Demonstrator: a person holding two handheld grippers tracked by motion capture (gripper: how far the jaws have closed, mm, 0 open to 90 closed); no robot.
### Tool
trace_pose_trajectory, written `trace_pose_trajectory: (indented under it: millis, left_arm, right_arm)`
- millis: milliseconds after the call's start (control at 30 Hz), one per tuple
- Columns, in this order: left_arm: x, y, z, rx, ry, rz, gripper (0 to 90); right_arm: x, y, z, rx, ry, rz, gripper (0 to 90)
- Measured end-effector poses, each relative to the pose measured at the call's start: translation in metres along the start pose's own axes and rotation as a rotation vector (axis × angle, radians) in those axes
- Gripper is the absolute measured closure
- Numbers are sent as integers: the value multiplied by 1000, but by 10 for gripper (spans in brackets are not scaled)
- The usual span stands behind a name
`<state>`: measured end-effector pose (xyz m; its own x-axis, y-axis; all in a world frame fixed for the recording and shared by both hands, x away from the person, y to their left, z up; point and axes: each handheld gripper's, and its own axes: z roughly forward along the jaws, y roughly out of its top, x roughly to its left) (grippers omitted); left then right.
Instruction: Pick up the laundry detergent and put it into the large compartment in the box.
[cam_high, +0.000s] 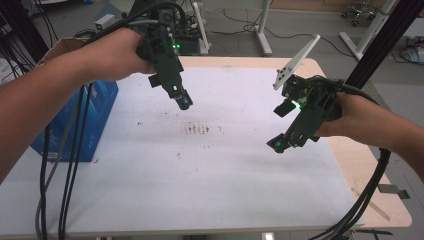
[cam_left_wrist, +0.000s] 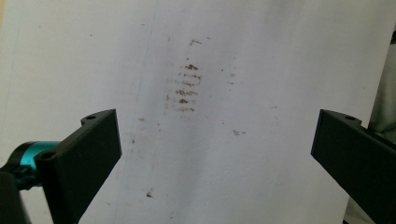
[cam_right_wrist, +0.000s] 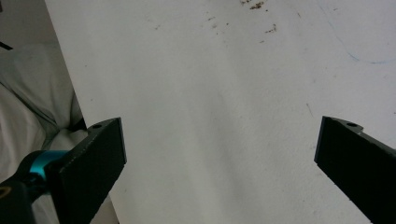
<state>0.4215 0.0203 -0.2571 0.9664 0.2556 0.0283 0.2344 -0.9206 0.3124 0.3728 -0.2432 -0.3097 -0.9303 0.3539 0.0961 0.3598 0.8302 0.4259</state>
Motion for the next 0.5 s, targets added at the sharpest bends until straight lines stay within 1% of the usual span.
trace_pose_trajectory:
  millis: [267, 400, 500]
  left_arm:
    - [2, 5, 11, -1, -25, 3, 16]
    - [2, 7, 15, 16, -29, 13, 16]
    - [2, 8, 19, 12, -38, 10, 16]
  right_arm:
    - [-3, 0, 3, 1, 7, 1, 12]
    - [-3, 0, 3, 3, 8, 0, 12]
    - [-4, 0, 4, 3, 10, 1, 11]
